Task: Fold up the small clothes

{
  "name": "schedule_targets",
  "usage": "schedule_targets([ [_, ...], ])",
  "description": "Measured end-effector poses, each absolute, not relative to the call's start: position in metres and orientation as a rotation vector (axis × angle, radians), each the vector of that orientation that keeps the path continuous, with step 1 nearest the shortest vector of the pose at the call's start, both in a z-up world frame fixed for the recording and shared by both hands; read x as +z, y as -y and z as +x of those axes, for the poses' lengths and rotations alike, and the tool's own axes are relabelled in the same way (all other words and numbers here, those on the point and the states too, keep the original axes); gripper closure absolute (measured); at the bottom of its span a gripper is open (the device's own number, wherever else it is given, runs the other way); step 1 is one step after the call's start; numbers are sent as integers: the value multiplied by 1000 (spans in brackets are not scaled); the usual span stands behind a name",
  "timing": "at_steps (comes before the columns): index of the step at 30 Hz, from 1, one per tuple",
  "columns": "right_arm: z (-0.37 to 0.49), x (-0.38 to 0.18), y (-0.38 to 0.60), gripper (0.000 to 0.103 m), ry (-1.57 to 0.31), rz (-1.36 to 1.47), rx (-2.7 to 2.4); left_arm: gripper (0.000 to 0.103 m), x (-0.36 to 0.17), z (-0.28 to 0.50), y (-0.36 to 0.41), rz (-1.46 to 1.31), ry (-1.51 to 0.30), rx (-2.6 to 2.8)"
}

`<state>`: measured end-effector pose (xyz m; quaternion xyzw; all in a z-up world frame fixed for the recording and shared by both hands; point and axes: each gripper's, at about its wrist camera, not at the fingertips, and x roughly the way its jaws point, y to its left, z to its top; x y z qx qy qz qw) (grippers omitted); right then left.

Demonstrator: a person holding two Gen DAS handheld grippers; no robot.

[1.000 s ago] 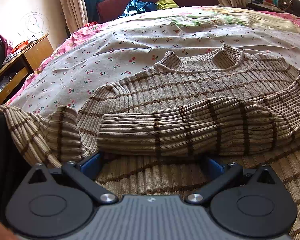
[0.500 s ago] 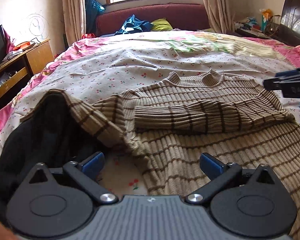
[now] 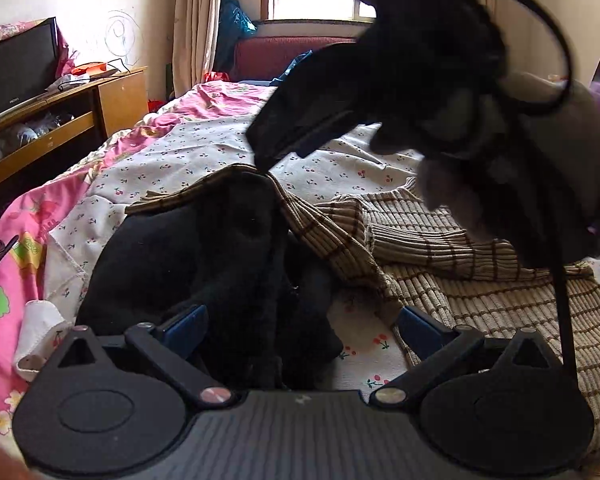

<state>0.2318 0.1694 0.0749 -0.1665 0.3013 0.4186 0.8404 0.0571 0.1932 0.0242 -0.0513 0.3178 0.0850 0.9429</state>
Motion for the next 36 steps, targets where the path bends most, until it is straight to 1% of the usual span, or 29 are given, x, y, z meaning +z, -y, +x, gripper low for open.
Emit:
schedule_targets([
  [3,243,68,-217,63,-704,-426,944,0,24,54,-198,-119,-641,145],
  [6,245,57,-255,62,-695,-533,957,0,23,51,-199,-123,-643,132],
  [9,243,42,-282,68,-685,-646,925,0,20,51,-198,-122,-646,124],
  [11,240,36,-290,89,-664,-697,891,0,20,52,-196,-118,-650,123],
  [12,239,37,-289,91,-655,-688,875,0,20,52,-195,-116,-649,123],
  [14,244,51,-276,94,-650,-584,877,0,23,52,-193,-116,-645,119],
  [17,257,86,-234,94,-633,-398,838,0,28,55,-188,-106,-629,112],
  [21,268,135,-133,94,-598,-82,791,0,36,65,-175,-89,-605,90],
  [24,266,144,-43,94,-572,120,713,0,39,77,-157,-67,-592,63],
  [26,261,127,8,91,-569,188,647,0,36,89,-141,-39,-600,39],
  [28,265,92,48,86,-620,227,562,0,29,100,-122,5,-619,22],
  [31,273,25,97,86,-765,303,415,0,16,115,-98,76,-669,3],
  [33,270,-5,118,86,-819,366,387,0,8,119,-87,107,-703,-3],
  [36,261,-22,133,86,-827,439,401,0,-1,126,-76,142,-732,-2],
])
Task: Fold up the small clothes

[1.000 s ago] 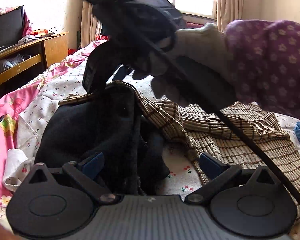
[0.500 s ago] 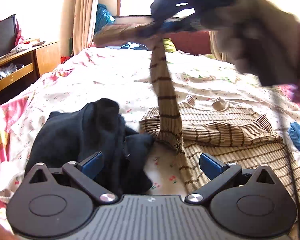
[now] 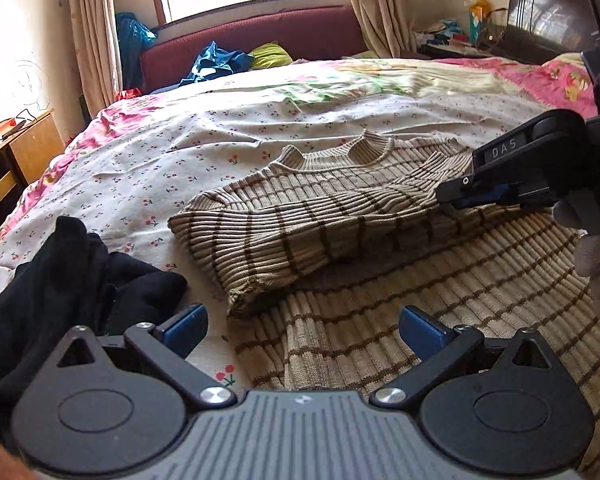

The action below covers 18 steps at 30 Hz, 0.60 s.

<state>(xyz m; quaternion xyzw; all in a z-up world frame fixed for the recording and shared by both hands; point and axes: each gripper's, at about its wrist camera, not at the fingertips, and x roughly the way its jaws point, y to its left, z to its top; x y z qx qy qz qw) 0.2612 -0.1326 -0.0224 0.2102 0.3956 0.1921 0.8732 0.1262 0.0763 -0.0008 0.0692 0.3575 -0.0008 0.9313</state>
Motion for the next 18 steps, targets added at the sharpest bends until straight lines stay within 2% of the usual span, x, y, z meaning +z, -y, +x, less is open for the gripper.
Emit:
schedule_targets([
  [5,264,-24,146,77,-801,528,395,0,-3,131,-70,155,-732,4],
  [10,281,-35,154,75,-817,615,339,0,-4,140,-73,169,-719,11],
  [12,288,-38,152,84,-837,627,319,0,-5,145,-75,177,-718,20],
  [13,290,-38,150,92,-841,625,303,0,-4,148,-77,181,-715,25],
  [18,274,1,160,98,-665,639,330,0,-4,159,-84,185,-682,52],
])
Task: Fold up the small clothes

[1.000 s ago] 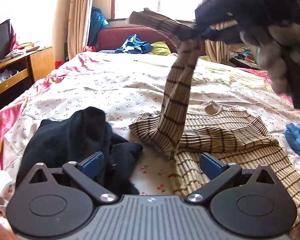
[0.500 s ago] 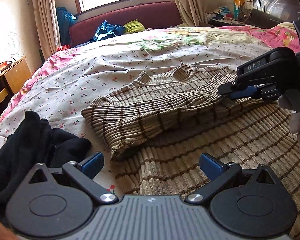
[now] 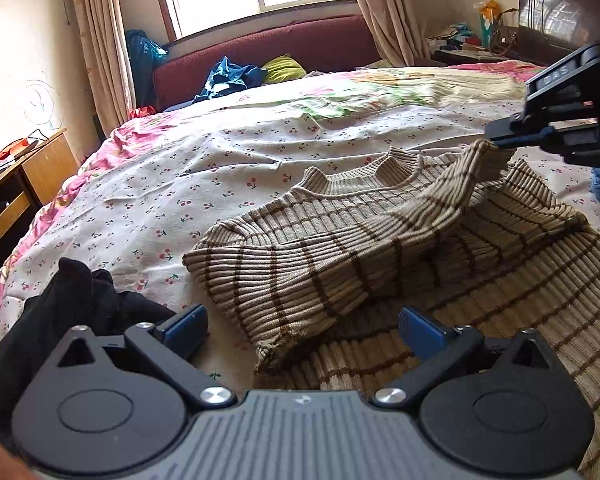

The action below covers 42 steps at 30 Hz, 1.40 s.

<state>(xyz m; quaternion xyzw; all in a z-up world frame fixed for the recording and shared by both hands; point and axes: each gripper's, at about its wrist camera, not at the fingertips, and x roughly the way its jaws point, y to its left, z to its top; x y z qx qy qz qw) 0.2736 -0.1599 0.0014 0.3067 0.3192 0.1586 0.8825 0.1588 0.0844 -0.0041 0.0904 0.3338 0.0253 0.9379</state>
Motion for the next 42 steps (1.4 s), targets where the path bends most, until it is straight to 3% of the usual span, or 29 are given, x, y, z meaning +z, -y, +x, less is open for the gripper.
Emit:
schedule_targets([
  [3,267,1,171,90,-656,612,320,0,-22,171,-89,181,-746,91],
  [6,272,-26,167,90,-791,528,263,0,-38,176,-101,169,-813,159],
  [13,271,-35,182,84,-776,627,258,0,-39,171,-107,167,-806,177],
  [18,295,-39,177,65,-791,708,265,0,-41,172,-104,160,-805,182],
  [20,305,-44,171,68,-813,715,247,0,-41,172,-104,166,-807,180],
  [21,309,-45,167,73,-820,709,228,0,-41,173,-104,166,-807,179],
  [22,310,-46,165,88,-822,705,210,0,-39,172,-105,164,-802,178],
  [25,299,-35,173,97,-766,755,220,0,-32,167,-104,167,-743,175],
  [29,266,-11,190,98,-650,719,238,0,-35,169,-99,208,-731,184],
  [35,273,-49,194,95,-813,595,126,0,-40,171,-106,168,-785,206],
  [36,271,-46,194,91,-802,616,140,0,-38,168,-107,161,-773,215],
  [42,258,-19,182,91,-709,516,221,0,-28,163,-115,77,-732,282],
])
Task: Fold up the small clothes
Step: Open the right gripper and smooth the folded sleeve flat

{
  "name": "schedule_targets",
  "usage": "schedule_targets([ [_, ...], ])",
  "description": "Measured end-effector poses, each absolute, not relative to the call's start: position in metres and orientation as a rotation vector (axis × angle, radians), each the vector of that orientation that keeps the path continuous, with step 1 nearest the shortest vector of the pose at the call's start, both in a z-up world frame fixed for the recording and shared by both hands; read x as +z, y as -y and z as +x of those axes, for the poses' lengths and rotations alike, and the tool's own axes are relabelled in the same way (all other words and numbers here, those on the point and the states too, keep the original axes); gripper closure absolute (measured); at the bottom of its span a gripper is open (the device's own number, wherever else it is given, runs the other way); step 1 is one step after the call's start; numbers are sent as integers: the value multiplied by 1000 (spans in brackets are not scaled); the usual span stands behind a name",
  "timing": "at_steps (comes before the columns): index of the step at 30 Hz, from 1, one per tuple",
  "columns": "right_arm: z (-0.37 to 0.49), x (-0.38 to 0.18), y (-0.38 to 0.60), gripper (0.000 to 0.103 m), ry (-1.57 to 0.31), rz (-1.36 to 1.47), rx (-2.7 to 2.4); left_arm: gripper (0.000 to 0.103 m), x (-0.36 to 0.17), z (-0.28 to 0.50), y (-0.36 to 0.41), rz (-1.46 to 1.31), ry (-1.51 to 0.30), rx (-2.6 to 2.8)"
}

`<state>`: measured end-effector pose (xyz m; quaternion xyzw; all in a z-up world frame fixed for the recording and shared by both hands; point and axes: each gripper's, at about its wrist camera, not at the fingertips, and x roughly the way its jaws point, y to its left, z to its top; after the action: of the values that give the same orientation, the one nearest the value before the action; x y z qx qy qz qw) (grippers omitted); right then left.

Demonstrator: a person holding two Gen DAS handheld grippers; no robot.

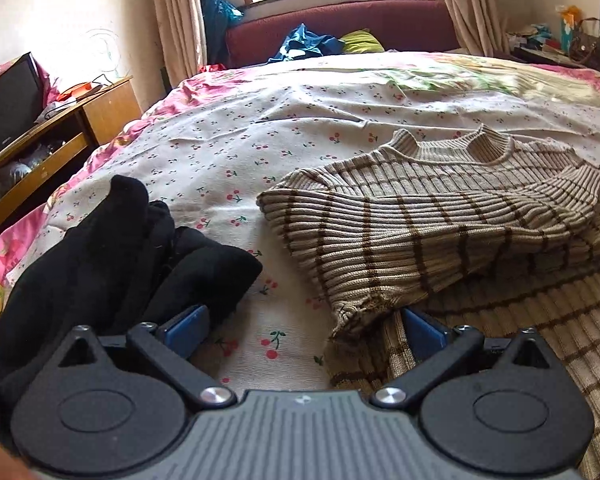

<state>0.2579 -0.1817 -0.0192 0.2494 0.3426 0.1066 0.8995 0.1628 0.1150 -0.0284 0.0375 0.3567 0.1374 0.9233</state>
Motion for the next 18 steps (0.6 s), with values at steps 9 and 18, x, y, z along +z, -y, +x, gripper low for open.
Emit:
schedule_targets([
  [9,248,-1,104,91,-678,236,502,0,-16,156,-107,95,-647,277],
  [18,272,-28,91,101,-793,86,428,0,-36,163,-115,181,-744,274],
])
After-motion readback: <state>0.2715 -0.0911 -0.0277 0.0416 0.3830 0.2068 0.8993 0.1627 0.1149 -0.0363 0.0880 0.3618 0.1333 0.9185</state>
